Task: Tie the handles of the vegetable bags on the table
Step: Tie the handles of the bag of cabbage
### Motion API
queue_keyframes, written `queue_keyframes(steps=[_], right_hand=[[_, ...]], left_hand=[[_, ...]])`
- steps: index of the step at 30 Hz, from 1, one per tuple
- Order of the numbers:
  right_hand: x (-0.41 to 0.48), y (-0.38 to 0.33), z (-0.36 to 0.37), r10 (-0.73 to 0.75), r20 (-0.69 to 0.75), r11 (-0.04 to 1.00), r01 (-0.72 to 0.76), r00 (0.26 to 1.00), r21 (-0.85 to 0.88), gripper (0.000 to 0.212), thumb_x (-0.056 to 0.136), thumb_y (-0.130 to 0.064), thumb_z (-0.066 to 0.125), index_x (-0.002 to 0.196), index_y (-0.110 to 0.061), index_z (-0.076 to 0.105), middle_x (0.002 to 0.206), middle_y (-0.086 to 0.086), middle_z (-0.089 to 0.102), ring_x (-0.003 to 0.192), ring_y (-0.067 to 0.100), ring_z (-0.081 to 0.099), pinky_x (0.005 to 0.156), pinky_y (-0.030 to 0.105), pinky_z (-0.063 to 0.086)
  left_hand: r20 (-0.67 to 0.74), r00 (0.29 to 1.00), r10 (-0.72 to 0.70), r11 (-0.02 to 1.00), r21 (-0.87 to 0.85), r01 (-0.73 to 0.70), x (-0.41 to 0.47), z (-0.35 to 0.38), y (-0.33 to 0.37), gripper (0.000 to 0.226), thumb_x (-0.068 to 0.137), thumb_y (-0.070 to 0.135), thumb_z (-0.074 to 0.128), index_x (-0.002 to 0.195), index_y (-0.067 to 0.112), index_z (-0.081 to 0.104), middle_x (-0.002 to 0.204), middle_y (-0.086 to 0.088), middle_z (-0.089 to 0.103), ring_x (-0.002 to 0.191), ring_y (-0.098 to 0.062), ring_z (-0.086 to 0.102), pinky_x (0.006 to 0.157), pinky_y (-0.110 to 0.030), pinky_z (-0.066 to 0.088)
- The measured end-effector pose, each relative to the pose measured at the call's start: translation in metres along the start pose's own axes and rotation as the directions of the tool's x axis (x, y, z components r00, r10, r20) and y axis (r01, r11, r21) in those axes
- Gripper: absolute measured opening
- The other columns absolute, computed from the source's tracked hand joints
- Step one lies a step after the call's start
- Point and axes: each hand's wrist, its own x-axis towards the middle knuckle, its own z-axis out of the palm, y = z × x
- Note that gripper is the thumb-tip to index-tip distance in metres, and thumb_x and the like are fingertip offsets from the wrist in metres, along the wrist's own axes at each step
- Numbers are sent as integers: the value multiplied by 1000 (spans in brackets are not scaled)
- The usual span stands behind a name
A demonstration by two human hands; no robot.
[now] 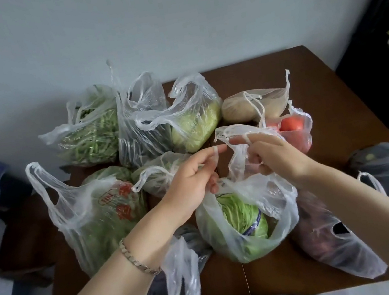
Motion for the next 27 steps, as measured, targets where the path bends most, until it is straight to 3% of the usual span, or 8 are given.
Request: queue_keyframes(steps=[3,5,9,12,16,20,22,27], right_hand=[[2,9,2,45,5,998,-46,999,46,40,99,-21,29,116,1,58,61,-4,32,50,8,33,55,36,45],[3,14,6,65,6,998,-65,998,25,36,100,-19,27,101,-11,63,62,-3,34,53,9,34,46,22,38],[8,23,14,25,42,997,-22,999,-79,25,94,1,33,76,-1,50,58,5,35,49,11,33,45,21,30],[9,29,14,-47,3,989,47,999,-139,20,90,3,42,86,13,59,57,3,44,49,11,39,51,23,36],[7,31,19,-90,-22,986,85,996,-146,21,87,2,49,92,-3,69,58,-5,54,46,-1,48,53,13,39],[2,25,21,-89,26,996,89,996,10,28,84,8,49,85,-14,66,62,-12,59,54,-8,52,56,8,39],[0,24,20,-66,54,993,60,996,103,21,89,-3,53,82,-16,67,63,-6,63,54,-2,51,52,9,38],[4,29,21,-18,-53,1000,19,998,24,26,95,-13,45,81,-9,67,60,1,57,49,7,45,50,16,37]], left_hand=[[-39,999,-11,999,-51,9,3,3,-3,31,94,0,44,101,22,65,58,16,50,51,-3,38,46,-15,33],[-84,995,-45,995,-92,37,7,6,-3,26,89,-3,50,92,16,69,58,13,59,50,-3,43,44,-15,35],[-119,982,-150,979,-154,131,15,10,-2,15,79,-7,62,84,7,62,51,2,63,47,-7,56,45,-17,45],[-132,954,-269,939,-255,230,18,13,-5,29,76,-8,66,98,5,52,51,-3,65,45,-10,59,45,-19,48],[-160,919,-361,920,-224,322,23,17,-11,41,75,0,72,111,6,54,61,-6,68,47,-9,61,43,-18,48],[-166,922,-351,933,-143,330,27,20,-14,15,75,5,73,89,5,68,63,-3,68,54,-10,61,44,-15,43],[-224,923,-314,949,-58,309,28,20,-17,9,74,9,75,81,10,70,63,-6,69,57,-17,56,47,-18,43],[-331,929,-164,985,-1,173,25,27,-21,8,80,8,69,76,14,66,60,-5,67,50,-10,63,43,-19,39]])
